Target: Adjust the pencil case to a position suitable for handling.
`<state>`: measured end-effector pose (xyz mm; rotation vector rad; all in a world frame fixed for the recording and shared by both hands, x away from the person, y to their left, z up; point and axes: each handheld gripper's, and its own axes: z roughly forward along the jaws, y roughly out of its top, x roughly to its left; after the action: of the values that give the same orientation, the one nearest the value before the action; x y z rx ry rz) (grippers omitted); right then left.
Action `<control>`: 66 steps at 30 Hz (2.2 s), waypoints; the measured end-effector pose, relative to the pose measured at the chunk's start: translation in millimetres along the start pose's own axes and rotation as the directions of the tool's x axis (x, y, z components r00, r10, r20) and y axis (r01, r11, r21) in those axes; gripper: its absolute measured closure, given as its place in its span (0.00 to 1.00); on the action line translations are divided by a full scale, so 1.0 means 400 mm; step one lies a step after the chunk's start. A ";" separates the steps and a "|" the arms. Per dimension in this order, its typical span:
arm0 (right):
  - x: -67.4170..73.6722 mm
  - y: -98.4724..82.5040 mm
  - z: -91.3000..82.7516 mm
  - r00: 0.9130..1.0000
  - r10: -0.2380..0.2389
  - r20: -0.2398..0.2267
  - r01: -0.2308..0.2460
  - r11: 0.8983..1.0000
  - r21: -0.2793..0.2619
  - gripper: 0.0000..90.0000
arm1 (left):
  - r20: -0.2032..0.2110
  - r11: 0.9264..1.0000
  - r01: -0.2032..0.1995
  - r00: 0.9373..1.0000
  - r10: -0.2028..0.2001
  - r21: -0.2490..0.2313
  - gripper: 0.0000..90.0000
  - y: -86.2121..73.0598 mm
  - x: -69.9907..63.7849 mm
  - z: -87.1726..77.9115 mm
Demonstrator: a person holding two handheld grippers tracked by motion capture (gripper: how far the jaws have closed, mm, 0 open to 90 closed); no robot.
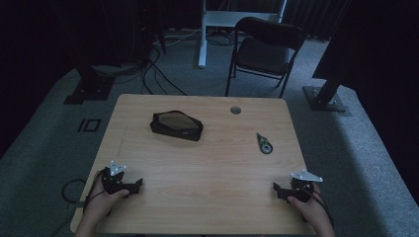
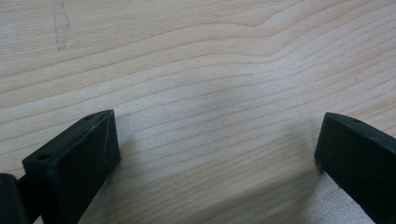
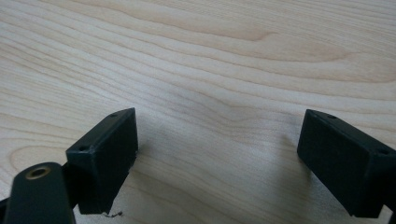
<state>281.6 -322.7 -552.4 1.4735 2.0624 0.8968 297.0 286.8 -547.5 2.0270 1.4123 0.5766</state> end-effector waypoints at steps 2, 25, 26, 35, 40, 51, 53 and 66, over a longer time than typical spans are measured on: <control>0.000 0.000 0.000 1.000 0.001 0.000 -0.001 1.000 0.000 0.13 | 0.000 1.000 0.000 1.000 0.000 0.000 0.00 0.000 0.000 0.000; 0.049 0.029 0.021 0.998 -0.046 -0.044 0.046 0.999 -0.010 0.15 | -0.001 1.000 0.001 1.000 -0.001 -0.001 0.00 0.000 0.000 0.000; 0.049 0.029 0.021 0.998 -0.046 -0.044 0.046 0.999 -0.010 0.15 | -0.001 1.000 0.001 1.000 -0.001 -0.001 0.00 0.000 0.000 0.000; 0.091 0.073 0.056 0.991 -0.107 -0.080 0.107 0.994 -0.011 0.15 | -0.001 1.000 0.001 1.000 -0.001 -0.001 0.00 0.000 0.000 0.000; 0.111 0.100 0.080 0.987 -0.120 -0.103 0.118 0.993 -0.018 0.15 | 0.000 1.000 0.001 1.000 -0.001 -0.001 0.00 0.000 0.000 0.000; 0.155 0.149 0.128 0.978 -0.145 -0.151 0.140 0.989 -0.039 0.16 | -0.001 1.000 0.002 1.000 -0.002 -0.002 0.00 0.000 0.000 0.000; 0.164 0.160 0.135 0.976 -0.153 -0.154 0.148 0.988 -0.041 0.16 | -0.001 1.000 0.002 1.000 -0.002 -0.002 0.00 0.000 0.000 0.000; 0.222 0.244 0.185 0.956 -0.224 -0.190 0.205 0.972 -0.115 0.18 | 0.000 1.000 0.002 1.000 -0.002 -0.001 0.00 0.000 0.000 0.000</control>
<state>366.5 -199.2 -531.6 1.1227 2.2391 1.0747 296.9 286.7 -547.5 2.0245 1.4137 0.5768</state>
